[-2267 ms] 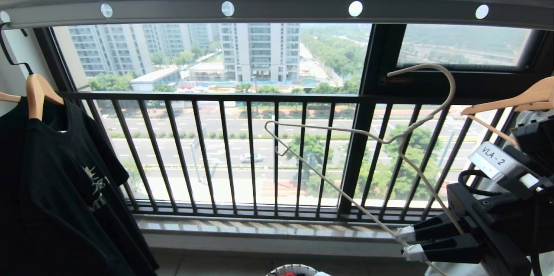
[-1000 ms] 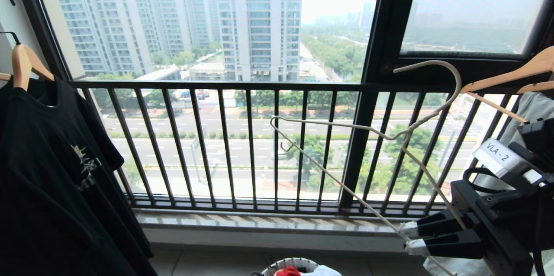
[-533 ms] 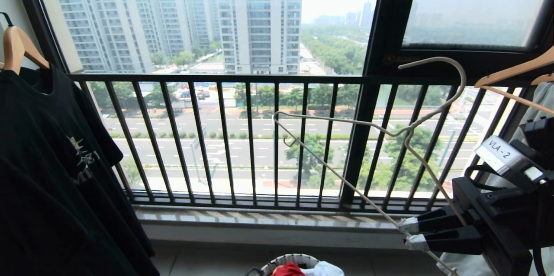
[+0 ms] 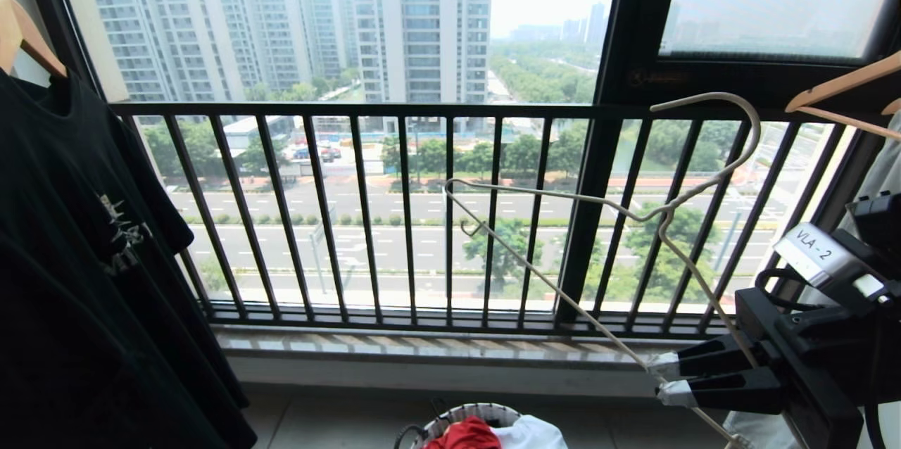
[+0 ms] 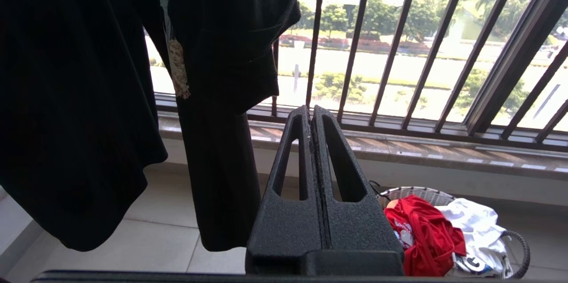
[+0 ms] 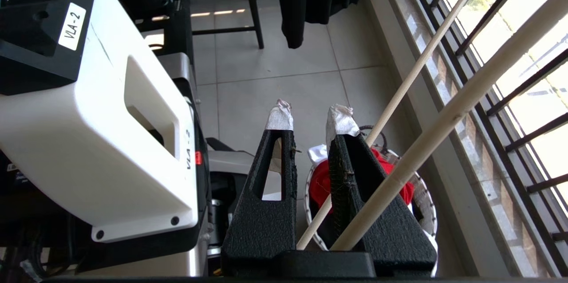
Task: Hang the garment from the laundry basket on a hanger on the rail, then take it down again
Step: Pick up clothes from the basket
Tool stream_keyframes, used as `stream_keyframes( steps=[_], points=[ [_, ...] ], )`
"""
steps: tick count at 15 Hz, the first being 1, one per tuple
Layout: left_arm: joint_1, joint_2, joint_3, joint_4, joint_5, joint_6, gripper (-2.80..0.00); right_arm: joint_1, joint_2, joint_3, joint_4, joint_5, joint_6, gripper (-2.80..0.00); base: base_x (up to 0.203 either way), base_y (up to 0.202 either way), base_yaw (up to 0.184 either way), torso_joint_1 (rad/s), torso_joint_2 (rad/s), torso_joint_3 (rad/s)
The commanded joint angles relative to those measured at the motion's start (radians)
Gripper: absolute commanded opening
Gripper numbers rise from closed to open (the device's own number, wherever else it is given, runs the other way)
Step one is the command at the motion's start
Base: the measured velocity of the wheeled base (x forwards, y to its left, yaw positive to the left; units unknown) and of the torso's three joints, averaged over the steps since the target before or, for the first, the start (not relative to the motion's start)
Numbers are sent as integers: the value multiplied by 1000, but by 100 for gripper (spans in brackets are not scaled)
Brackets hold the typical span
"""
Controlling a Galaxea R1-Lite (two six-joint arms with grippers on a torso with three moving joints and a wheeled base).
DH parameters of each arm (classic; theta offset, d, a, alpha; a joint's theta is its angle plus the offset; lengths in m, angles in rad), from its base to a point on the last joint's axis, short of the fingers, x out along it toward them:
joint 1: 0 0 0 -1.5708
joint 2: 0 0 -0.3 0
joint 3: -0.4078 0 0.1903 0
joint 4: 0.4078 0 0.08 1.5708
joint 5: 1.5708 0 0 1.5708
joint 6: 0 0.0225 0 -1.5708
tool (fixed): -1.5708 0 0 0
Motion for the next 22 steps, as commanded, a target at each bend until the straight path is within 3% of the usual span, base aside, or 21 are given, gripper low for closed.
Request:
stream_keyframes(
  steps=[1,22],
  points=[
    [0,1,0,0,0,-1,-280,0,-3,2,-1,6,-4,-280,0,0,0,-221,493,276],
    [0,1,0,0,0,-1,-280,-5,-21,11,-2,6,-4,-280,0,0,0,-191,508,310]
  ],
)
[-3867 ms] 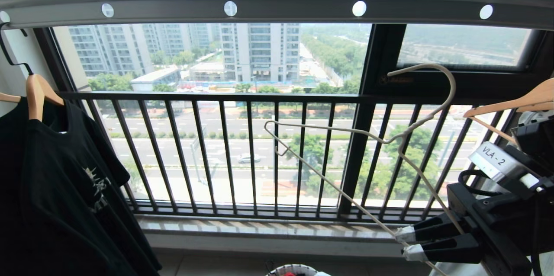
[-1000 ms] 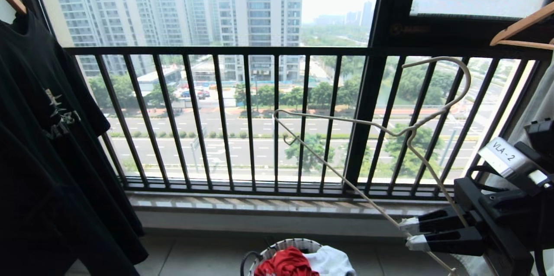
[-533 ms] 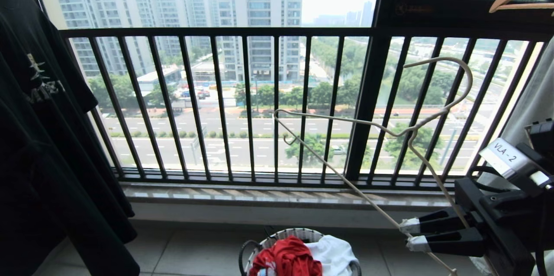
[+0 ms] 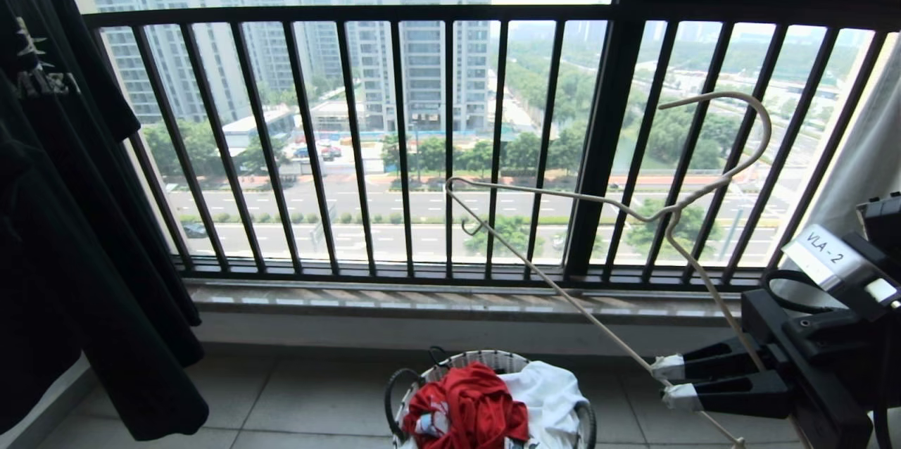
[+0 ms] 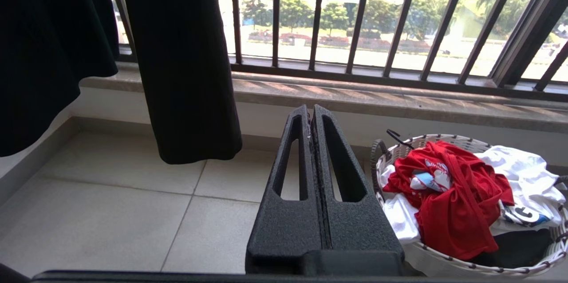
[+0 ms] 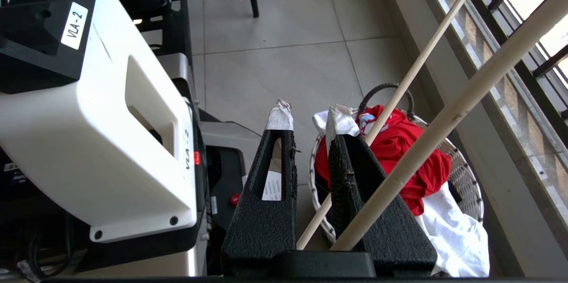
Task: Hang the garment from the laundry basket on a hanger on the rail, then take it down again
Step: Pick up clothes from the basket
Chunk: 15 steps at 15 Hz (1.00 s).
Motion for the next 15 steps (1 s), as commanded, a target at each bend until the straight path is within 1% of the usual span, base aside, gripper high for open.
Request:
stream_keyframes(
  steps=[1,3,5,11,15],
  points=[
    [0,1,0,-1,0,-1,-280,-11,-5,8,0,7,-6,-280,0,0,0,-71,274,188],
    [0,1,0,-1,0,-1,-280,-15,-4,16,3,7,-7,-280,0,0,0,-31,119,86],
    [0,1,0,-1,0,-1,-280,-22,-1,46,0,10,-30,-280,0,0,0,-9,41,30],
    [0,1,0,-1,0,-1,-280,-38,-2,49,2,7,-18,-280,0,0,0,0,0,0],
    [0,1,0,-1,0,-1,-280,-49,1,64,-22,6,-29,-280,0,0,0,0,0,0]
  ],
)
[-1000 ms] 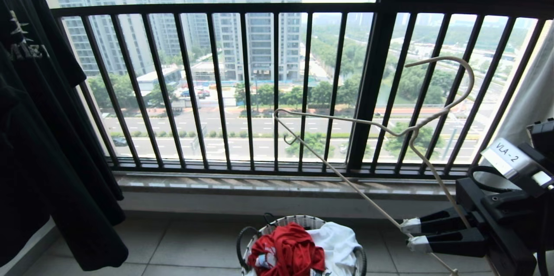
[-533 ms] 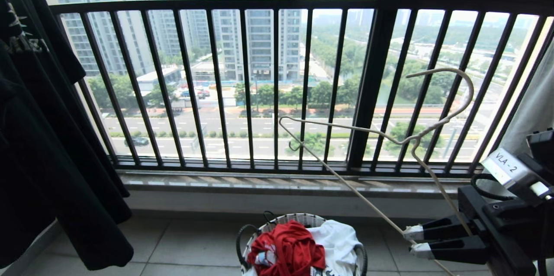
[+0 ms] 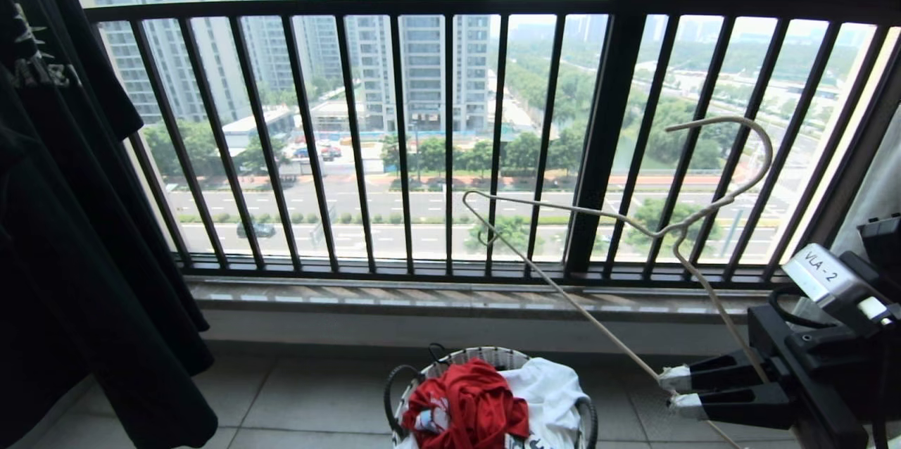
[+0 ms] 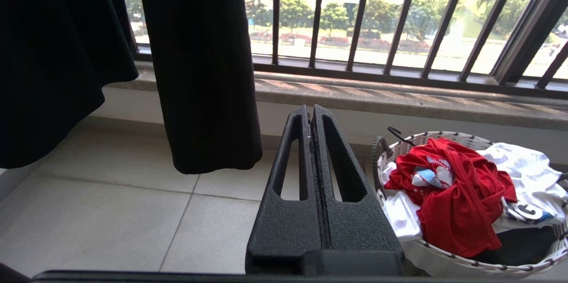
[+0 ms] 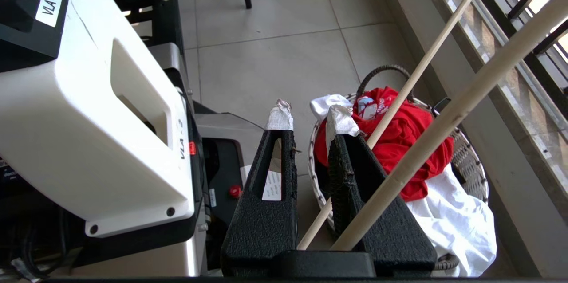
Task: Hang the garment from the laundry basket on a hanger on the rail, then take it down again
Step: Pick up clothes from the basket
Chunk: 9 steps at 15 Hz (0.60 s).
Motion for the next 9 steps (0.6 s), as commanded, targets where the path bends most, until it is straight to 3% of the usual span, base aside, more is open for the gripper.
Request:
stream_keyframes(
  steps=[1,9],
  points=[
    [0,1,0,0,0,-1,-280,-3,3,3,-13,5,-1,-280,0,0,0,0,0,0],
    [0,1,0,0,0,-1,-280,-20,-52,0,-13,5,5,-280,0,0,0,0,0,0]
  ],
)
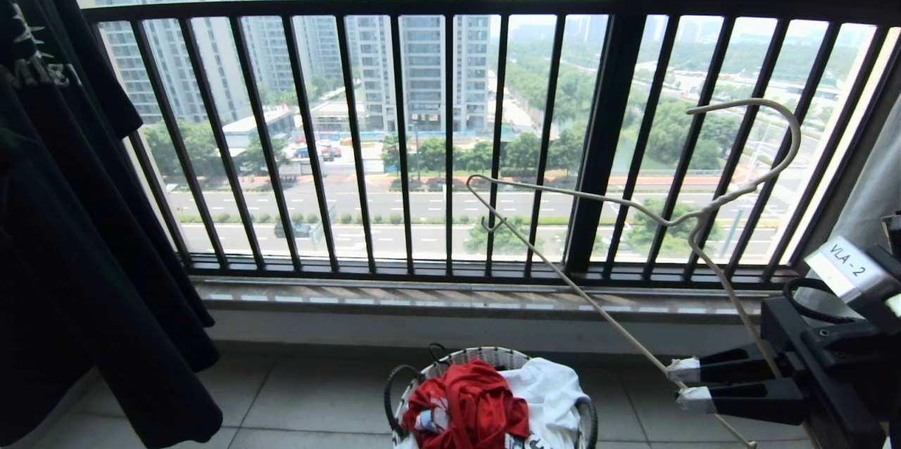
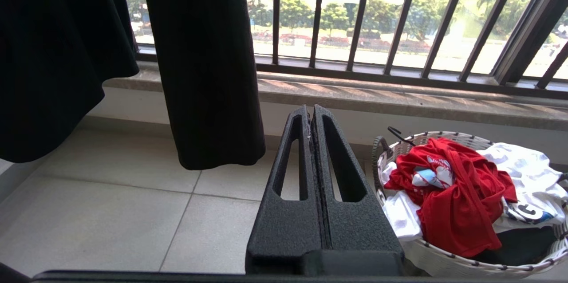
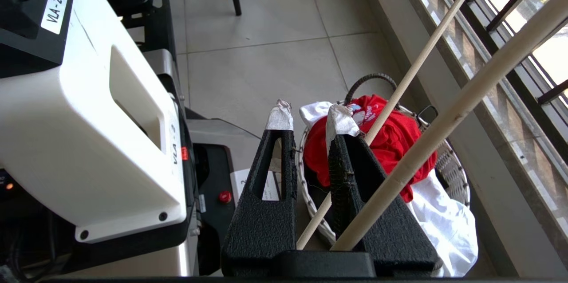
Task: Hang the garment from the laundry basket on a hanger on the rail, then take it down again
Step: Pick up clothes from the basket
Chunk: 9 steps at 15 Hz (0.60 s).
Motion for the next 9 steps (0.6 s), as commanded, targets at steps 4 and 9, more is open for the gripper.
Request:
stream_keyframes(
  steps=[4,9],
  points=[
    [0,1,0,0,0,1,-280,-34,-26,-7,1,6,-3,-280,0,0,0,0,0,0],
    [0,1,0,-2,10,-11,-280,-39,-47,-8,0,6,-2,-280,0,0,0,0,0,0]
  ],
)
